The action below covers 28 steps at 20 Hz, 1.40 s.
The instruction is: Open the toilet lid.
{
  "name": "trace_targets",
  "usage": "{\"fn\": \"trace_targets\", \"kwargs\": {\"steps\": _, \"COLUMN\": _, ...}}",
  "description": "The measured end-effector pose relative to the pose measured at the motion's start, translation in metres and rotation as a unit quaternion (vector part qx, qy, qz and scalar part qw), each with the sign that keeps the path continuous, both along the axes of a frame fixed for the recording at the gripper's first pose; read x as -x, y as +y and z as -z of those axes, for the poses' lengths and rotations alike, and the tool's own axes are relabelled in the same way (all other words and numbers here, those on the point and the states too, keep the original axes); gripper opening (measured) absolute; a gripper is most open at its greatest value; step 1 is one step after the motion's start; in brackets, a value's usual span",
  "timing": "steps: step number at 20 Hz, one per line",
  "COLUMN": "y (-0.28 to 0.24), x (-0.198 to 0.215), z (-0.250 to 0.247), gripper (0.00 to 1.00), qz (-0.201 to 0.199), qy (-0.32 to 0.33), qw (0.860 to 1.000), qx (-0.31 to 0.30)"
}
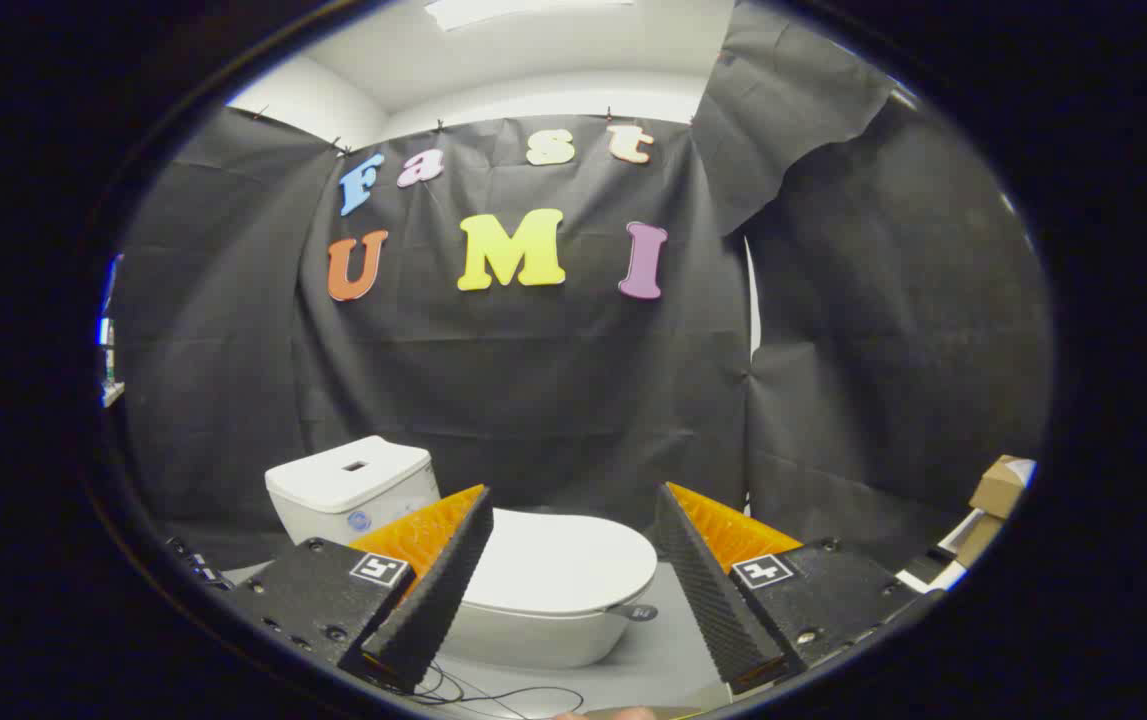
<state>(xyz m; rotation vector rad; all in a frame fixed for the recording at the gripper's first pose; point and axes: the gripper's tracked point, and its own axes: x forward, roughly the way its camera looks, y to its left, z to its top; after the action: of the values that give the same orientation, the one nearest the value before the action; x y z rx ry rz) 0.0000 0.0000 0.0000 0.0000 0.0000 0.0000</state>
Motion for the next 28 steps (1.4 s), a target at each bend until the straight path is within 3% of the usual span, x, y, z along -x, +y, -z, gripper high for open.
{"fn": "trace_targets", "kwargs": {"steps": 13, "y": 0.017, "x": -0.001, "z": 0.0, "gripper": 1.0, "qz": -0.006, "qy": -0.001, "qw": 1.0, "qx": 0.01}}
{"fn": "trace_targets", "kwargs": {"steps": 20, "y": 0.001, "x": -0.024, "z": -0.014, "gripper": 1.0, "qz": 0.005, "qy": 0.001, "qw": 1.0, "qx": 0.011}}
{"fn": "trace_targets", "kwargs": {"steps": 28, "y": -0.036, "x": -0.081, "z": 0.02, "gripper": 1.0, "qz": 0.015, "qy": 0.131, "qw": 0.991, "qx": -0.025}}
